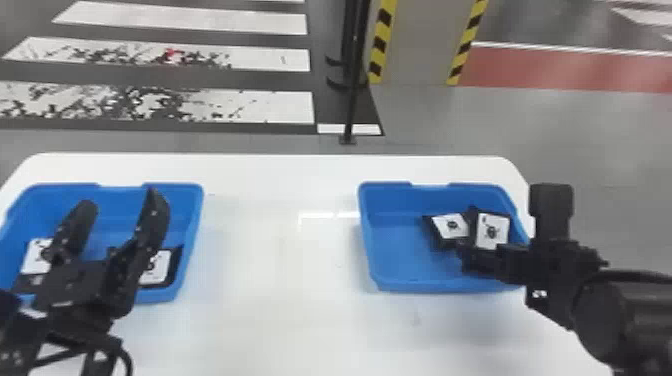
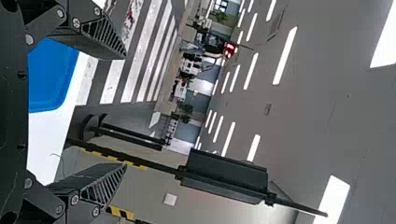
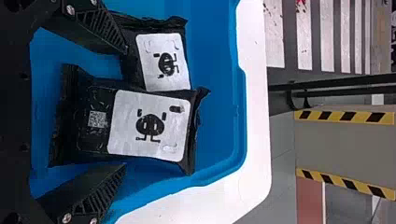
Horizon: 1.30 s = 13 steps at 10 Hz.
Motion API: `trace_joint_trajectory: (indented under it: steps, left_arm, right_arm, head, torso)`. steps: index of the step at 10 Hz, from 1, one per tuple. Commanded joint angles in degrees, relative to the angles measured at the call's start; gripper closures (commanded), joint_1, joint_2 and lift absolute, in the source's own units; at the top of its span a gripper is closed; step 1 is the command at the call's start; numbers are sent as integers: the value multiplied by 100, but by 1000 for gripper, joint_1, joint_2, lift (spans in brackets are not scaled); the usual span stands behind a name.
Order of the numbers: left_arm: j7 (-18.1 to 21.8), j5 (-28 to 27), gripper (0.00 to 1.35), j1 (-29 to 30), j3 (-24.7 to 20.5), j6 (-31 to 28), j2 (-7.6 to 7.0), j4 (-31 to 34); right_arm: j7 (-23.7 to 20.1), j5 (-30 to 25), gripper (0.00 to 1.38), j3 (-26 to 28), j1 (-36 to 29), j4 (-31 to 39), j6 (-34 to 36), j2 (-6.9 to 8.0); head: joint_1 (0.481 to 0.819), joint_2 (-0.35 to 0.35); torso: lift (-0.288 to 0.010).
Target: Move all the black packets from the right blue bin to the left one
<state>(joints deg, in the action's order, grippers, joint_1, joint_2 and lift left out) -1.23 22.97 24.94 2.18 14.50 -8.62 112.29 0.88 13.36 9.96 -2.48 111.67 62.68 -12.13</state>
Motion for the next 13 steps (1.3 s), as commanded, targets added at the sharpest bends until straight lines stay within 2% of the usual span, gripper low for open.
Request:
trace_joint_trajectory:
  steps: [1, 3, 4, 5, 6, 7, 8, 9, 13]
  left_arm:
    - [0, 0, 248, -20, 34, -1, -8, -14]
    - [0, 0, 248, -20, 57, -1, -17, -14]
    - [9, 0, 248, -20, 57, -1, -17, -14]
    - [9, 0, 248, -20, 57, -1, -17, -28]
    - [0, 0, 248, -20, 57, 13, -17, -28]
    - [0, 0, 248, -20, 57, 13, -17, -42]
    - [9, 0, 248, -20, 57, 13, -17, -42]
    - [9, 0, 248, -20, 57, 13, -17, -42]
    - [9, 57, 248, -20, 68, 83, -17, -42]
  right_arm:
    - [0, 12, 117, -2, -4, -51, -11, 9]
    - [0, 12, 127, -2, 10, -93, -11, 9]
    - [0, 35, 165, -2, 10, -150, 3, 9]
    - [9, 92, 265, -2, 10, -206, -11, 9]
    - [9, 138, 412, 21, 10, -276, -11, 9]
    - [0, 161, 667, 21, 24, -262, -11, 0]
    - [9, 195, 1061, 21, -19, -206, -53, 9]
    - [9, 206, 1148, 21, -61, -150, -236, 26]
    - [-26, 606, 1153, -36, -314, 202, -855, 26]
  head:
    - [695, -114]
    - [695, -118]
    - [695, -119]
    - [695, -120]
    - [695, -120]
    - [695, -120]
    - [695, -119]
    - [695, -117]
    - [695, -101]
  torso:
    - [-168]
    - [-168]
    - [-168]
    - [-168]
    - [-168]
    - [-168]
    - [-168]
    - [-168]
    - [-168]
